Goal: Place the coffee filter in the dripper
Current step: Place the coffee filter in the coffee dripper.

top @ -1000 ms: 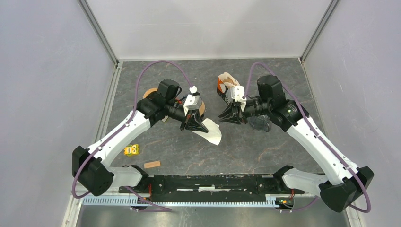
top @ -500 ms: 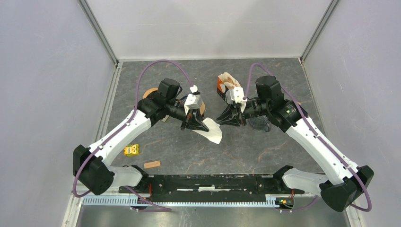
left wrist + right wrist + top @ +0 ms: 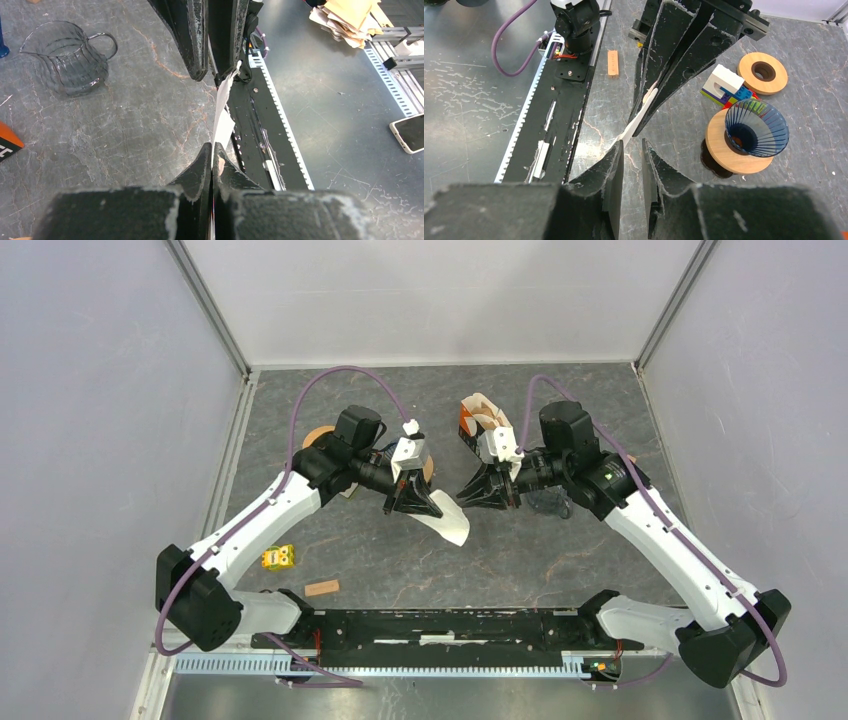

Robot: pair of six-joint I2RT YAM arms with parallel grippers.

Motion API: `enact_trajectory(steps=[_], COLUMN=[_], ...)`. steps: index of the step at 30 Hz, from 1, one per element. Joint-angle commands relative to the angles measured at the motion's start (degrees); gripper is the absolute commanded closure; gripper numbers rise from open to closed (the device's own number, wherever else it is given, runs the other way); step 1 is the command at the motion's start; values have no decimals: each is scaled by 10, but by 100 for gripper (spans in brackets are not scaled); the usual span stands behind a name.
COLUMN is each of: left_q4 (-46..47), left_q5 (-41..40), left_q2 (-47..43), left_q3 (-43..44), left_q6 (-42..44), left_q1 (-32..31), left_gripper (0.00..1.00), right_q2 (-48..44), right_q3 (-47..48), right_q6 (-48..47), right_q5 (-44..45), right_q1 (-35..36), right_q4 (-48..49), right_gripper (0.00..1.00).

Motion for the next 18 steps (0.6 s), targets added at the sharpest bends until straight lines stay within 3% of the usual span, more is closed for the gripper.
enact_trajectory(steps=[1,18], left_q4=[22,23], left_q5=[-2,-4], left_q2=[-1,-7], left_q3=[15,11], left_q6=[-17,-15], left_q1=[2,2], left_gripper=[98,98], right_q2=[-11,-17], right_q3=[8,24], right_q6=[-7,-24], right_q5=[-3,26], right_q1=[3,3], right_q4=[-5,-28], right_gripper=[75,75])
